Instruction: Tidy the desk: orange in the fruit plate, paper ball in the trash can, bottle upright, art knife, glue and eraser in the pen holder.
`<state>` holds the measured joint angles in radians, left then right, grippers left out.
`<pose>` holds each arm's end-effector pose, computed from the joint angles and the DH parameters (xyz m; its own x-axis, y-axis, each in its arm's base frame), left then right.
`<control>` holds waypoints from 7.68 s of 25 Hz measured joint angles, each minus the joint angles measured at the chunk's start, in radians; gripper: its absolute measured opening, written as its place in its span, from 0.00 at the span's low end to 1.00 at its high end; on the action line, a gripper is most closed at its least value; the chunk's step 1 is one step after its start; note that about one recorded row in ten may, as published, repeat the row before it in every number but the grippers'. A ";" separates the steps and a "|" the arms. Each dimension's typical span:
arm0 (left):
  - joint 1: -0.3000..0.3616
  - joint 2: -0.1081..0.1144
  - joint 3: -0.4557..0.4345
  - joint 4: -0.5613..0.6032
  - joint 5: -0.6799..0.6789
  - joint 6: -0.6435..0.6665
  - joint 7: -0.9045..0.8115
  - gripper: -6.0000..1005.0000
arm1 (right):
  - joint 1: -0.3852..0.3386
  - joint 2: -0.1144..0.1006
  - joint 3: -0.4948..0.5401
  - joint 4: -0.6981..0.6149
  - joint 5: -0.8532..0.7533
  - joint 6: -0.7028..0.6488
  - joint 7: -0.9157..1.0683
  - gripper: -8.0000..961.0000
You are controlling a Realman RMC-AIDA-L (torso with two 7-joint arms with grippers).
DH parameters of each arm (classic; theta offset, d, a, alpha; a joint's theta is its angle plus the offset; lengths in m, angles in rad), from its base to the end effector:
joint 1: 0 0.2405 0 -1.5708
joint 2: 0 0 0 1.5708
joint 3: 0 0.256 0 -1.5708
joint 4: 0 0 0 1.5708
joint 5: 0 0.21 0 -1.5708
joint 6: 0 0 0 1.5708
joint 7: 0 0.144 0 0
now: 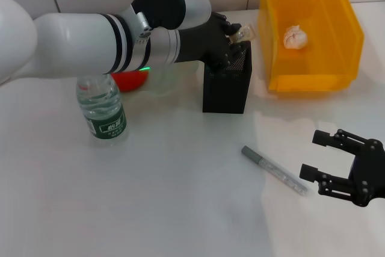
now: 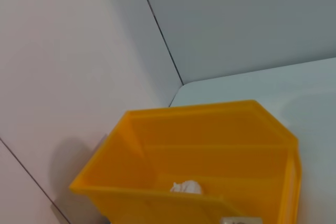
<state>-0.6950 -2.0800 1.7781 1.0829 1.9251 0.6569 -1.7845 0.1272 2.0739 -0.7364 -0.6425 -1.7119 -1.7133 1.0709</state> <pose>-0.0809 0.3918 -0.0908 0.9814 -0.1389 0.1324 -0.0600 -0.8774 -0.4760 0.3324 0.2140 0.0184 0.6980 -0.2363 -0.6760 -0.5258 -0.8100 -0.2598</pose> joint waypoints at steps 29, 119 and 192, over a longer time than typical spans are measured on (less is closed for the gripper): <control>0.124 0.003 0.074 0.157 -0.062 -0.122 0.040 0.73 | 0.016 -0.006 0.007 0.017 -0.023 -0.005 0.012 0.83; 0.359 0.013 -0.321 -0.748 -0.744 0.793 1.112 0.83 | 0.428 0.015 -0.877 -0.851 -1.016 -0.035 1.767 0.82; 0.352 0.014 -0.321 -0.756 -0.738 0.795 1.113 0.83 | 0.420 0.010 -0.945 -0.769 -0.965 0.066 1.754 0.16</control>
<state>-0.3433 -2.0662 1.4572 0.3267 1.1875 1.4520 -0.6718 0.5471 2.0840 -1.6818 -1.4115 -2.6765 -1.6469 2.8248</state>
